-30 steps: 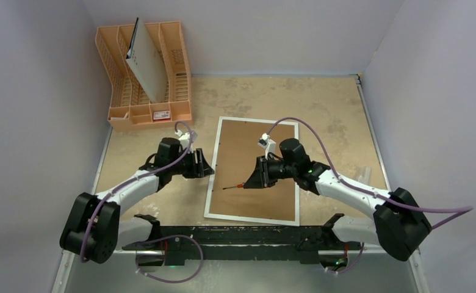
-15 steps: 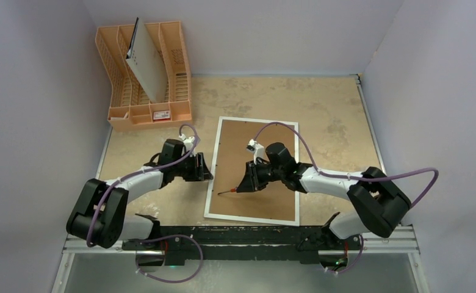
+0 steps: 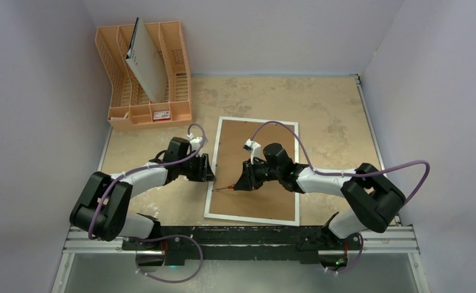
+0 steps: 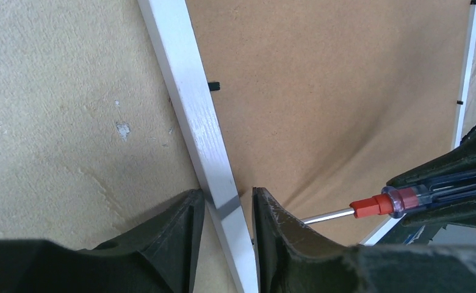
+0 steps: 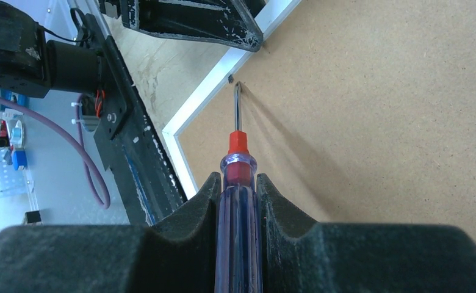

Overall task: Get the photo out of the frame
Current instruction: Release the photo frame item from the photo frame.

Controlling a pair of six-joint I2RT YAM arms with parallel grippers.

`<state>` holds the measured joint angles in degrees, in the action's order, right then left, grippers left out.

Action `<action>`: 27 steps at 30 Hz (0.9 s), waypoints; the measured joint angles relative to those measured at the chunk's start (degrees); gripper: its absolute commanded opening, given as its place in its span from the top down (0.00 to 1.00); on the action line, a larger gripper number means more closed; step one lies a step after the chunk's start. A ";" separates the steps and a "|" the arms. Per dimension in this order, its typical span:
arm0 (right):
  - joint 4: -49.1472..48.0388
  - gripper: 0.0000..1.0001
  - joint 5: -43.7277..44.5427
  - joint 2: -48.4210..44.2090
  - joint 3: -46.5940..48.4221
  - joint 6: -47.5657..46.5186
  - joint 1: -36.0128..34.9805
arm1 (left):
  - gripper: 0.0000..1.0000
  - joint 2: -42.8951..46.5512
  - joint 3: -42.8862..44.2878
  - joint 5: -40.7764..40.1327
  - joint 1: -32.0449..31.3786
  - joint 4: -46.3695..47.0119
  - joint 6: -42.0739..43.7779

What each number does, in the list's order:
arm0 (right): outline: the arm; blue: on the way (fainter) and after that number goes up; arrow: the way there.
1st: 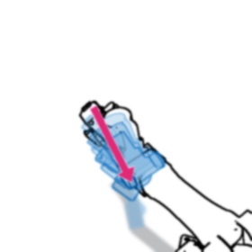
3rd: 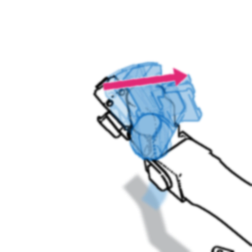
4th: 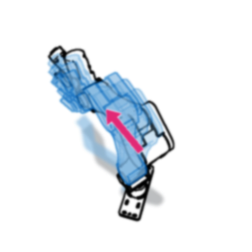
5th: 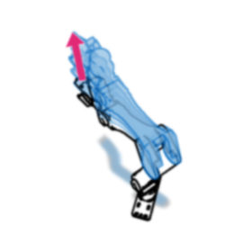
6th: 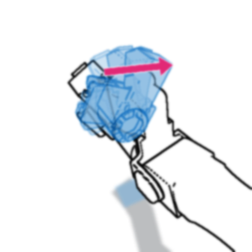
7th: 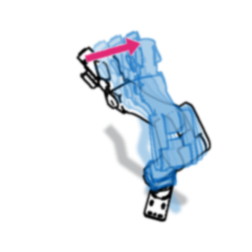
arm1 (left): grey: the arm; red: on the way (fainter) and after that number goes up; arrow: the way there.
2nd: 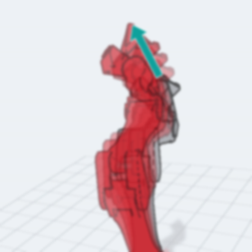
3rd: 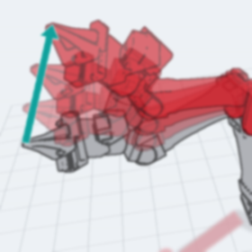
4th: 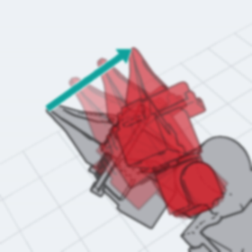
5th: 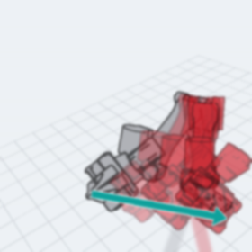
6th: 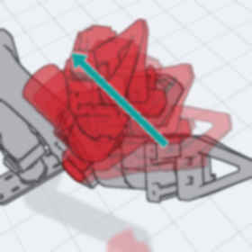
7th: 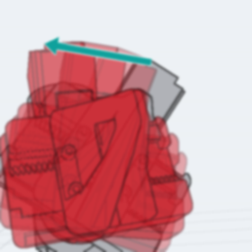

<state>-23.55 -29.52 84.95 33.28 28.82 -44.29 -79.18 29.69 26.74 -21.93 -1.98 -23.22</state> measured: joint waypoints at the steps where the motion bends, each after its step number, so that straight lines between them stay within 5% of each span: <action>1: -0.42 1.00 -0.07 0.20 -0.02 0.00 -0.02 | 0.69 -0.17 0.11 -0.02 -0.02 -0.15 0.15; 27: -2.75 1.00 -1.92 3.41 -0.24 0.52 -1.05 | 0.91 -1.64 1.49 -0.61 -0.37 -1.92 1.11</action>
<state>-26.30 -31.44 88.36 33.04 29.34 -45.34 -80.82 31.18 26.13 -22.31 -3.90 -22.11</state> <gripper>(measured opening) 0.241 0.233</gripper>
